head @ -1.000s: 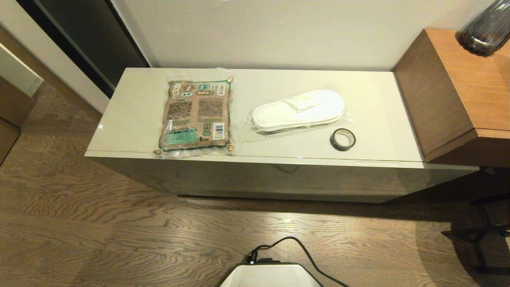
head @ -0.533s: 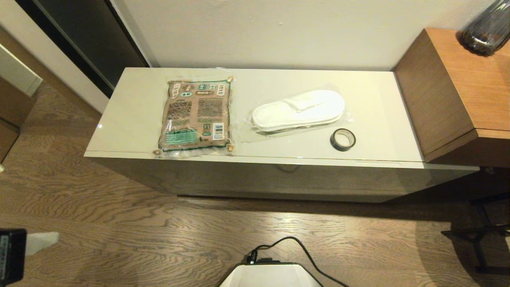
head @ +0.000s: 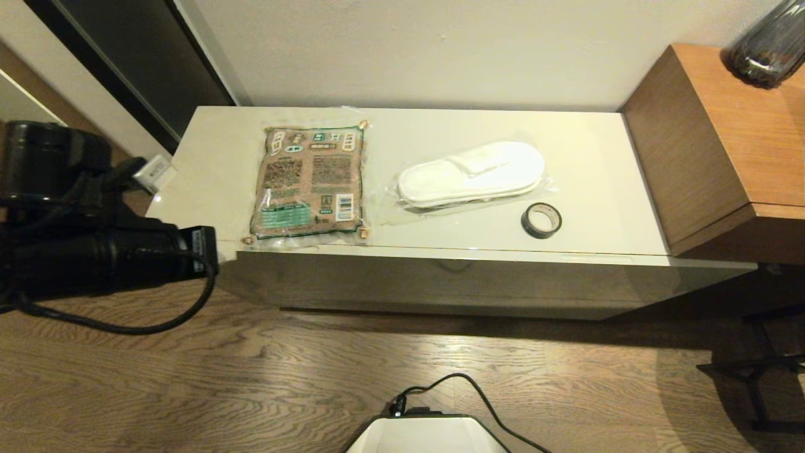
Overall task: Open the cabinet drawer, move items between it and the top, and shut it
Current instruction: Open the drawer
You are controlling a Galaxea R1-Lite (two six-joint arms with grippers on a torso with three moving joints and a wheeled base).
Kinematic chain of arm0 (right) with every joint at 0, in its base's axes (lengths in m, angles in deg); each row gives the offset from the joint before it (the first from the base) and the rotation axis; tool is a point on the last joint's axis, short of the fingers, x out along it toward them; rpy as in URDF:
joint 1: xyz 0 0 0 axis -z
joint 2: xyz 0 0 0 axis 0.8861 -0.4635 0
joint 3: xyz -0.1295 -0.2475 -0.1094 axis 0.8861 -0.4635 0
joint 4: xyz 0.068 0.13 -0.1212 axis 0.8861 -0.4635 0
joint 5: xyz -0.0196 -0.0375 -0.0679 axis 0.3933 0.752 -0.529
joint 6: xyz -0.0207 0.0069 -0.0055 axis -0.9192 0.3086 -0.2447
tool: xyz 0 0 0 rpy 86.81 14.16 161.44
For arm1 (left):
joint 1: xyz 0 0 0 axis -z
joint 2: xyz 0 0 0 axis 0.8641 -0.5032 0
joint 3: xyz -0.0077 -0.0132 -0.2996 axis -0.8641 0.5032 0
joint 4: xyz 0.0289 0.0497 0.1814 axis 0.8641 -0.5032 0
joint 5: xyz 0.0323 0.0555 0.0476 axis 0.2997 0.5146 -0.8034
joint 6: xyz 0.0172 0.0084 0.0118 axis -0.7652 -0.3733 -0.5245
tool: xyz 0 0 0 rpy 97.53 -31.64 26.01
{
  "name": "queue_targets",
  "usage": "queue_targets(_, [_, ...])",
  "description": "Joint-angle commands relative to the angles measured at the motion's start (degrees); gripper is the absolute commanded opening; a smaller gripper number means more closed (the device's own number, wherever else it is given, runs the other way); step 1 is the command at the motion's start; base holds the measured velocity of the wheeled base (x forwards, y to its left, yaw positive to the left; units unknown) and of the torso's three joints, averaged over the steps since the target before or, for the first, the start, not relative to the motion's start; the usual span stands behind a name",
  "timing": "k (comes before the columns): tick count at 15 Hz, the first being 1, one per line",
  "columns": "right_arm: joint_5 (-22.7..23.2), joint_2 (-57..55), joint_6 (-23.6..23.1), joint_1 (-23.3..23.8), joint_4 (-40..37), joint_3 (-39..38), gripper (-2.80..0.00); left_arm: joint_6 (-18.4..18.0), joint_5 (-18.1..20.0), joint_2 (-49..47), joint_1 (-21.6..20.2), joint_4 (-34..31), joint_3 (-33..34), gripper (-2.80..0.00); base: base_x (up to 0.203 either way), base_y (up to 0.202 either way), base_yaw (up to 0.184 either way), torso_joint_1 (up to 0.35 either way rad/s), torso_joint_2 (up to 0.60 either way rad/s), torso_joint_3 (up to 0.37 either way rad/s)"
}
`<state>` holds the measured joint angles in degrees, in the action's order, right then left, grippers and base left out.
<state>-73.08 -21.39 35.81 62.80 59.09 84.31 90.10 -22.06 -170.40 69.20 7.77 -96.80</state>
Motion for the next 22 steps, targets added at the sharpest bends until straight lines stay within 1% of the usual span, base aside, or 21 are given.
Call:
queue_targets(1, [0.02, -0.09, 0.00, -0.01, 0.01, 0.00, -2.80, 0.58, -0.10, -11.37, 2.71, 4.27, -1.62, -2.80, 0.000, 0.000, 0.000, 0.000, 0.00, 0.000])
queue_targets(3, [0.02, -0.09, 0.00, 0.02, 0.01, 0.00, -2.80, 0.82, -0.89, -16.75, 3.94, 6.71, -4.55, -2.80, 0.000, 0.000, 0.000, 0.000, 0.00, 0.000])
queue_targets(7, [0.02, 0.00, 0.00, -0.05, 0.01, 0.00, -2.80, 0.31, -5.19, -24.81, 4.53, 7.31, -9.92, -2.80, 0.000, 0.000, 0.000, 0.000, 0.00, 0.000])
queue_targets(10, [0.02, 0.00, 0.00, 0.02, 0.01, 0.00, -2.80, -1.03, -5.72, -25.48, 4.74, 7.41, -10.46, -2.80, 0.000, 0.000, 0.000, 0.000, 0.00, 0.000])
queue_targets(11, [0.02, -0.06, 0.00, -0.02, 0.01, 0.00, -2.80, -2.41, -6.57, -25.81, 4.74, 7.46, -10.96, -2.80, 0.000, 0.000, 0.000, 0.000, 0.00, 0.000])
queue_targets(14, [0.02, 0.00, 0.00, 0.02, 0.01, 0.00, -2.80, -2.50, -6.65, -25.34, 4.74, 7.38, -12.19, -2.80, 0.000, 0.000, 0.000, 0.000, 0.00, 0.000])
queue_targets(22, [0.02, 0.00, 0.00, 0.02, 0.01, 0.00, -2.80, -2.63, -6.72, -21.99, 4.74, 6.94, -12.42, -2.80, 0.000, 0.000, 0.000, 0.000, 0.00, 0.000])
